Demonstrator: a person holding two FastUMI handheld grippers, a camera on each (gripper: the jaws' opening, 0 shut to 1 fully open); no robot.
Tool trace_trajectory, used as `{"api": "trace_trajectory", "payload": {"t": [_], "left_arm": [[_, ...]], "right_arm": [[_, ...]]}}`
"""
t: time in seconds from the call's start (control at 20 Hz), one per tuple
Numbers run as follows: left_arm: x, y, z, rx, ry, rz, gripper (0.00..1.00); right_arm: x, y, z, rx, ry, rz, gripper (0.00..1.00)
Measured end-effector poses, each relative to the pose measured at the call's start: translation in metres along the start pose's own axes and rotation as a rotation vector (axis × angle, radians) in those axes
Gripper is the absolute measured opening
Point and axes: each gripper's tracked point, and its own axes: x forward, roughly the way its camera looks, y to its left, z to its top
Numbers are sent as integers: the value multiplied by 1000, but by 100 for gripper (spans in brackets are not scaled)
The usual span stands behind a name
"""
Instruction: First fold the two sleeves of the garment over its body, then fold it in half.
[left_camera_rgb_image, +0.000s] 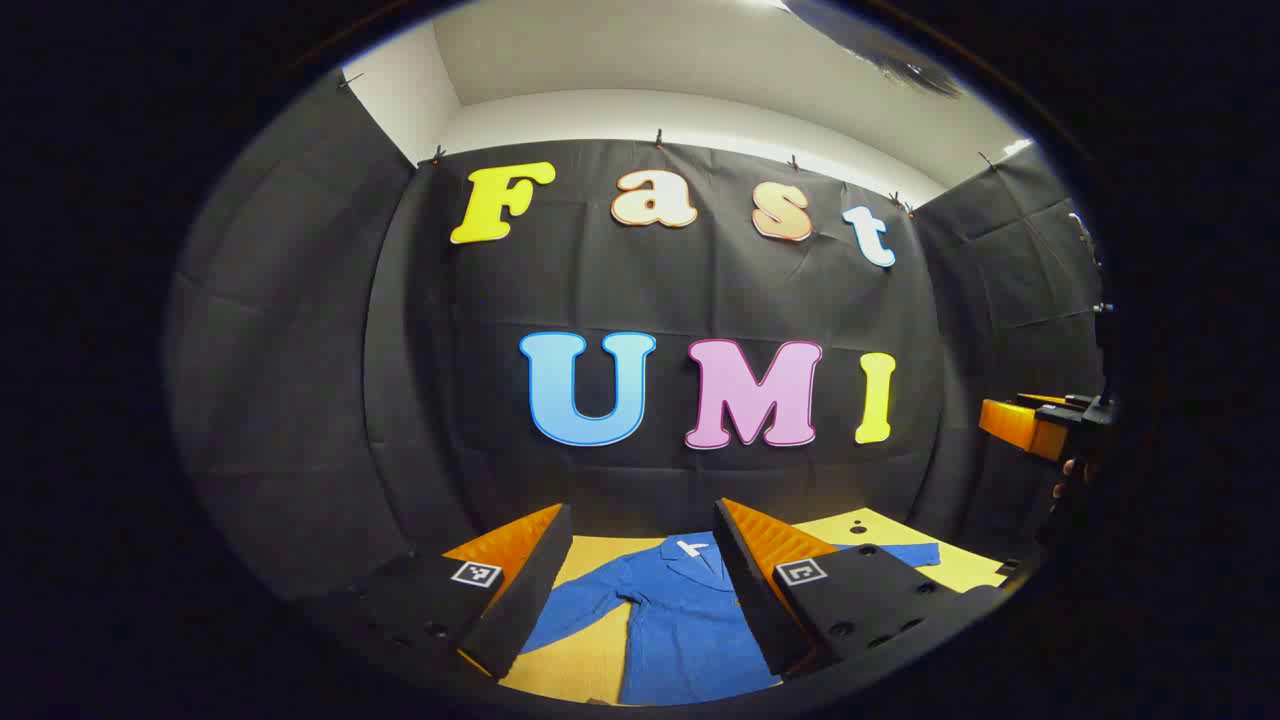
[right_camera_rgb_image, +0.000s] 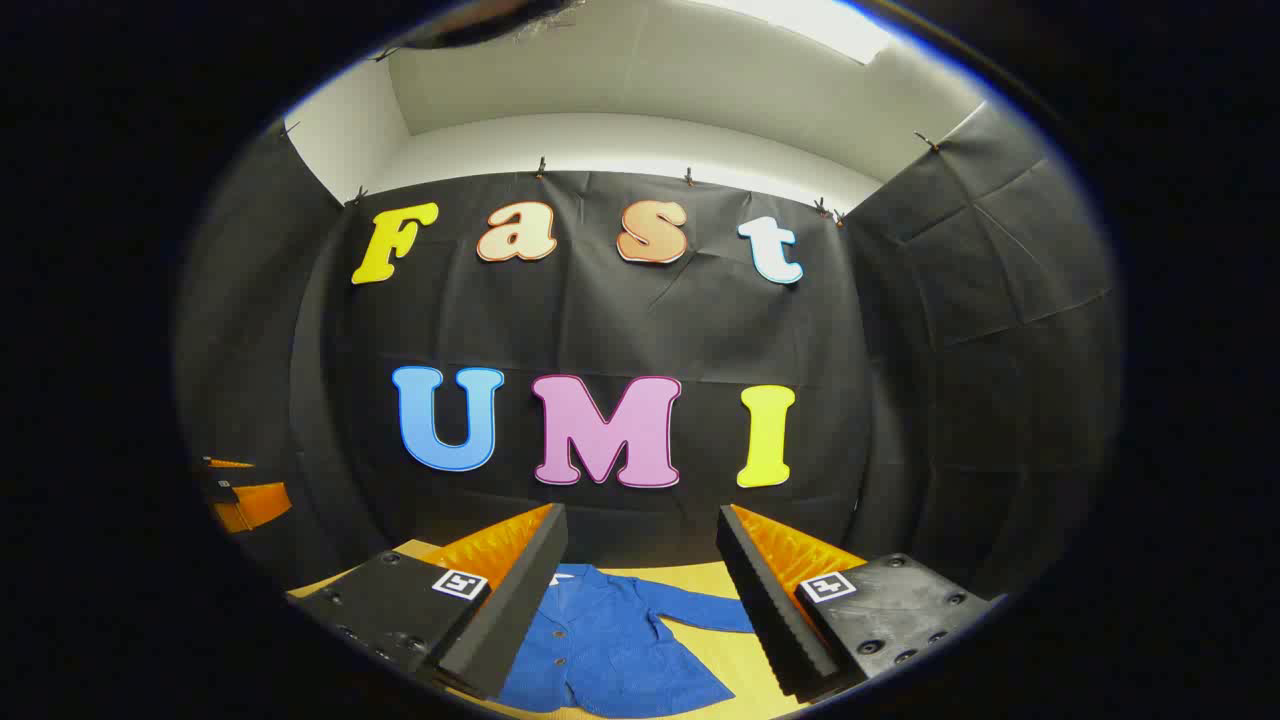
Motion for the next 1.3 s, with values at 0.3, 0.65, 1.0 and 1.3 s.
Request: {"api": "trace_trajectory", "payload": {"t": [0.3, 0.65, 1.0, 1.3], "left_arm": [[-4, -4, 6, 28, -21, -27, 82], [-1, -2, 4, 16, -13, -15, 82], [9, 1, 3, 19, -10, 6, 82], [27, 0, 1, -5, -9, 23, 82]], "right_arm": [[-1, 4, 5, -4, -10, 0, 97], [2, 13, 1, -17, -1, 32, 97], [19, 17, -3, 0, 2, 49, 97], [33, 9, -20, 7, 35, 44, 94]]}}
